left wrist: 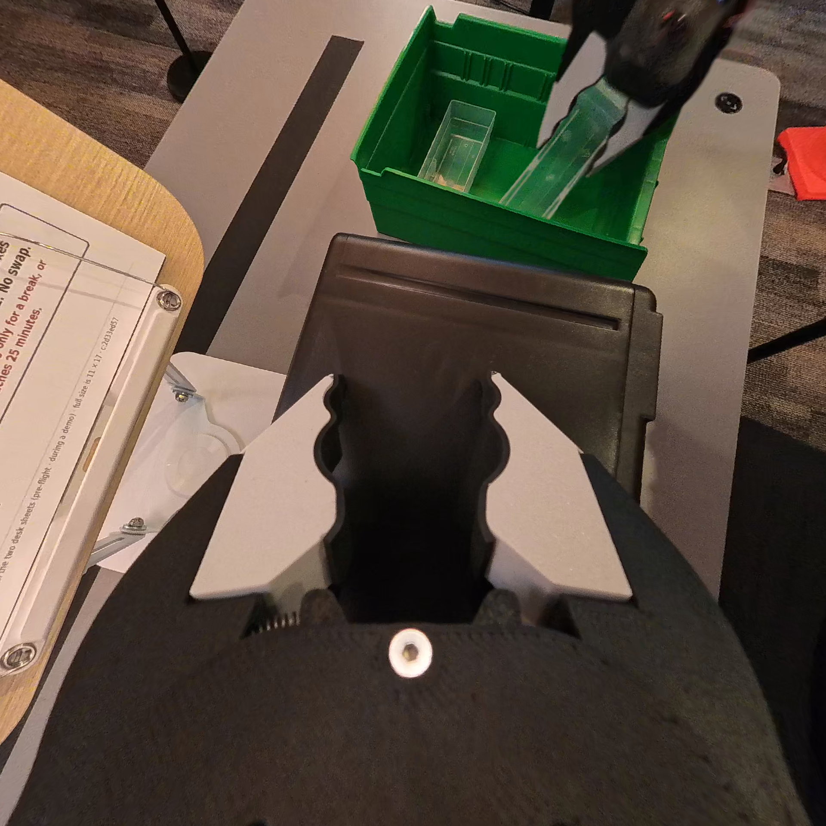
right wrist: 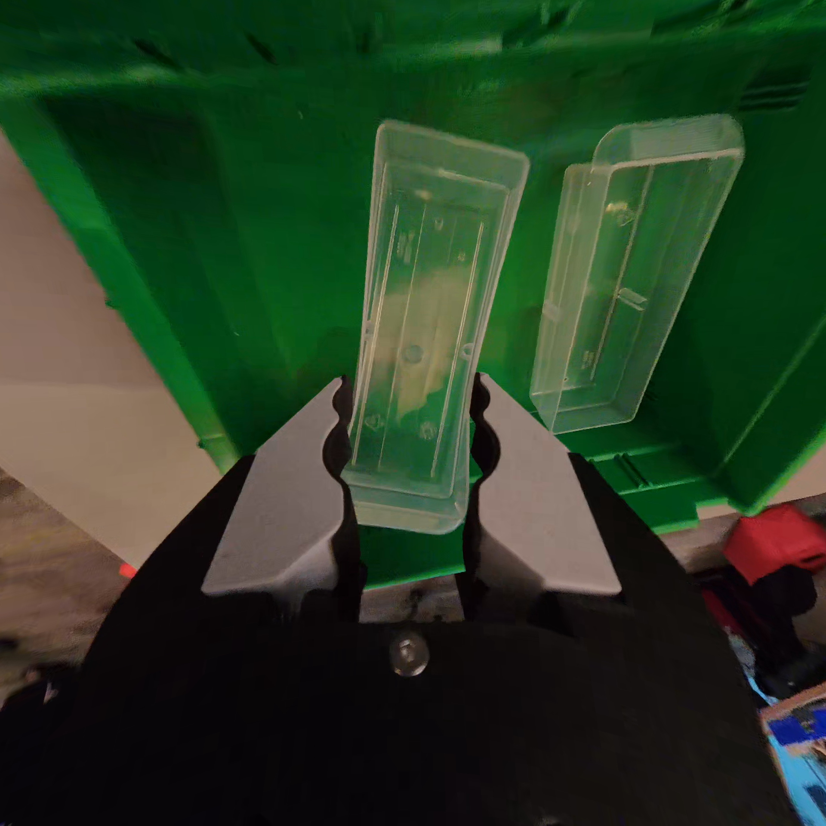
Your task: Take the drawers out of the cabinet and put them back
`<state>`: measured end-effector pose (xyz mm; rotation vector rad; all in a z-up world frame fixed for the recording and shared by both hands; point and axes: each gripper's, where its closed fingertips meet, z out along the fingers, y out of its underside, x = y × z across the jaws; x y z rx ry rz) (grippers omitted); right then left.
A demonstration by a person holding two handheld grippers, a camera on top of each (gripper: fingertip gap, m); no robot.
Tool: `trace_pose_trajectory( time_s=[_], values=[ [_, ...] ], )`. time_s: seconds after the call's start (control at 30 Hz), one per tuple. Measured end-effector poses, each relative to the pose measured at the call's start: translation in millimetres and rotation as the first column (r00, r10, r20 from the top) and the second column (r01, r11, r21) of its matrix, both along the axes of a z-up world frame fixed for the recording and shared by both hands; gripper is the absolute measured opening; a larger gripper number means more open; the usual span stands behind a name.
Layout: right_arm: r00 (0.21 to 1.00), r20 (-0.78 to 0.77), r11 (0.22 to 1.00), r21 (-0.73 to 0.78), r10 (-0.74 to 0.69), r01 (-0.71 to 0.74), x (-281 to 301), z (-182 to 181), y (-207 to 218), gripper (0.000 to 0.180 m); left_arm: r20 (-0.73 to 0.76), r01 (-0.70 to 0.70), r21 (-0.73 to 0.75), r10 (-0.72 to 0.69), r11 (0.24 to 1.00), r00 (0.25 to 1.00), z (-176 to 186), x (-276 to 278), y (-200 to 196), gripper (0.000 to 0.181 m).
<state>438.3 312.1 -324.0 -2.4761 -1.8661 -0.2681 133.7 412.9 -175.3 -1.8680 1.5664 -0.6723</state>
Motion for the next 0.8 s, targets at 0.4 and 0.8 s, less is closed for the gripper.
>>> trace_pose_trajectory(
  time_s=[0.4, 0.8],
  values=[
    [0.973, 0.158, 0.984, -0.087, 0.168, -0.156, 23, -39, 32, 0.060, 0.000, 0.001, -0.002, -0.001, 1.000, 1.000, 0, 0, 0, 0.062],
    [0.999, -0.021, 0.967, 0.253, -0.025, 0.030, -6, 55, 47, 0.080, 0.000, 0.001, -0.003, -0.001, 1.000, 1.000, 0, 0, 0, 0.062]
  ],
)
